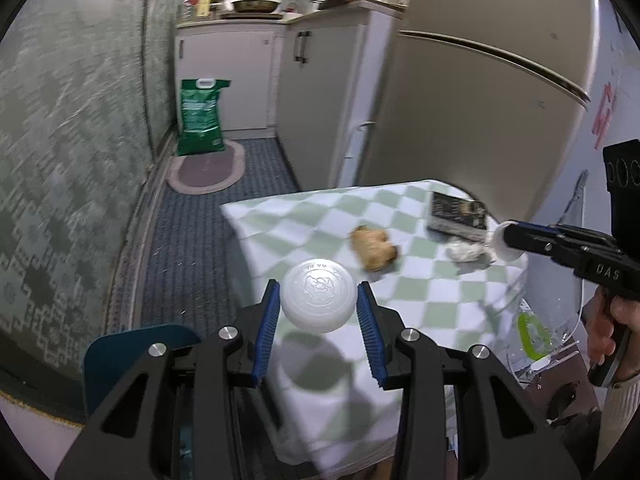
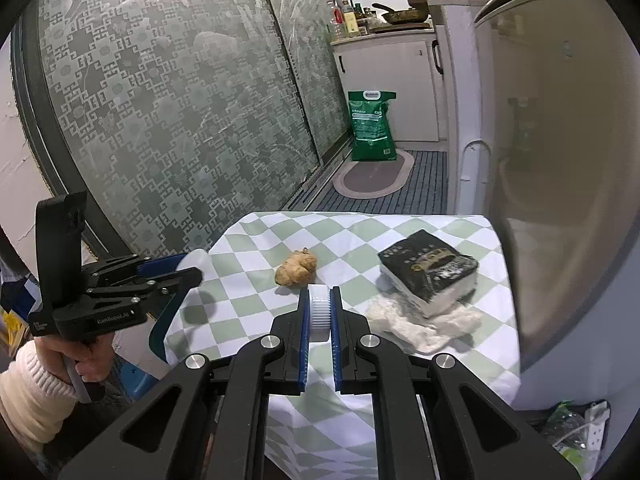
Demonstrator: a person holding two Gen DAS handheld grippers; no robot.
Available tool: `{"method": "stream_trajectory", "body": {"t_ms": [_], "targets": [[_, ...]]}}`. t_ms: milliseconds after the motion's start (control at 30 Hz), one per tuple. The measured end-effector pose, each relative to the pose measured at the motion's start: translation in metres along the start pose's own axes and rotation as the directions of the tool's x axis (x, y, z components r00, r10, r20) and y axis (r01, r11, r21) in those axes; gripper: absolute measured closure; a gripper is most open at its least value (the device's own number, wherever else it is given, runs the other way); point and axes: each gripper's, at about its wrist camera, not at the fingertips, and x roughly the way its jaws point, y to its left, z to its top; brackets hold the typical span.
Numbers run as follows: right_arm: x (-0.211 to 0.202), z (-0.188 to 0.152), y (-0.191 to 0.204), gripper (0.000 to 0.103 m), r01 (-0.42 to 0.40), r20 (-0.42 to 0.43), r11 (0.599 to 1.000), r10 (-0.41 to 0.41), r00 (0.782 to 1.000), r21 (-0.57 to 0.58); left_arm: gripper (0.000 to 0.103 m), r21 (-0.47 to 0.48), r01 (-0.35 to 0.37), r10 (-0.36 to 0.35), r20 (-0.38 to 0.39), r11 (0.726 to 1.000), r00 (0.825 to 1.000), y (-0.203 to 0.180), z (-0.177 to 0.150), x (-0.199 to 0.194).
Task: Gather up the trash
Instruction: 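Carry the bottle cap from the table over the teal bin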
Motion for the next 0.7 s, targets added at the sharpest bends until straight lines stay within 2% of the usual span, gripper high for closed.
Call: {"method": "stream_trajectory", "body": {"t_ms": [367,700], "targets": [[0.027,0.016,0.038,0.094,-0.051,-0.022,0.998,0.050,0.998,-0.031,0.061,-0.059,-0.050,0.047,-0.054,0.997,0.997,0.064,-0.027,-0.002],[0.062,0.026,0.087,0.094,-0.095,-0.071,0.992,0.089,0.993,-0.086,0.061,-0.086,-0.091,0.076,-0.157,0.992,0.985,0.109,-0.070,0.015]]}}
